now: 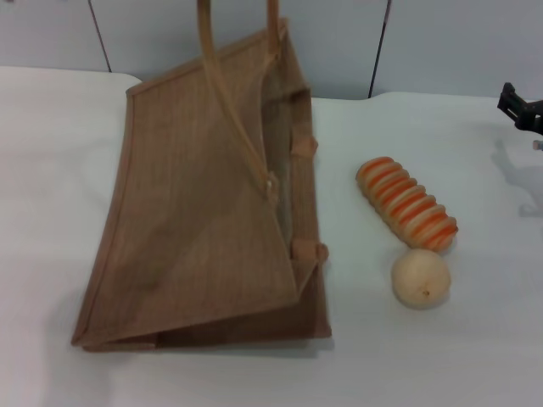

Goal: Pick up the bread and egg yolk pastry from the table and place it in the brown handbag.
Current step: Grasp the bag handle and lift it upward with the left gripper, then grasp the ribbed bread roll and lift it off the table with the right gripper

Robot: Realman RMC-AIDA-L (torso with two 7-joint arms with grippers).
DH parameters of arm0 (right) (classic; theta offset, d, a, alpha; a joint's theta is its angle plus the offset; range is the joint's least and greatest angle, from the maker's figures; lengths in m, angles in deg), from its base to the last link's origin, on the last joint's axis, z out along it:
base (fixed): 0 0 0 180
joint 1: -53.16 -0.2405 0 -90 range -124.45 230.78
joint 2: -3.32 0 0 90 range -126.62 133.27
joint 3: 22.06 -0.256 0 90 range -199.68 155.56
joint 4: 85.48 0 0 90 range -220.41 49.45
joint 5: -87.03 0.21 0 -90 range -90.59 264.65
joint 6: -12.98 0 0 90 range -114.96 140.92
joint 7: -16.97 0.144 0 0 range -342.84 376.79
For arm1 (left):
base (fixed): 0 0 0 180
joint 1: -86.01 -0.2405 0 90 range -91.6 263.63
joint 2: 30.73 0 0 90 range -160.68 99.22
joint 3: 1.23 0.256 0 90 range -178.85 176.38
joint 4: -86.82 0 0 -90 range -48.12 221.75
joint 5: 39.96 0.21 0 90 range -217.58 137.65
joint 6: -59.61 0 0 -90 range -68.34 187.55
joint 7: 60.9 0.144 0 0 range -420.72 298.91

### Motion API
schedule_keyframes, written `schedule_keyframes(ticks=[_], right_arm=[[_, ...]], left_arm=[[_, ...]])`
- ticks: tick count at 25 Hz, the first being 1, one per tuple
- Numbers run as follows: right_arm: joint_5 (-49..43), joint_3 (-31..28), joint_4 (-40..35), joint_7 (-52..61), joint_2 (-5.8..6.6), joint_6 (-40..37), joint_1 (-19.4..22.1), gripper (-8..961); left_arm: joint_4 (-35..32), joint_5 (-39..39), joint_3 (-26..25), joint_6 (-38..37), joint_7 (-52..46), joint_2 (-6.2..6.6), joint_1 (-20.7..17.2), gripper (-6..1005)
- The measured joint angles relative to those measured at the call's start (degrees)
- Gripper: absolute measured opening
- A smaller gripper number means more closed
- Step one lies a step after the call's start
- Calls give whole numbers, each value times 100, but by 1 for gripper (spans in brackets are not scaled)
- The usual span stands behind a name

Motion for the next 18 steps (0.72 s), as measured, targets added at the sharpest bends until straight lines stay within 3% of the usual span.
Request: schedule_keyframes(ticks=[6,18], right_arm=[[0,0,5,16,0,0,8,878],[0,306,74,38,-16,138,68,878]], left_arm=[[-794,-5,-128,449,-247,-42,-11,116],[-1675,-8,-624,1121,-465,-96,-126,116]])
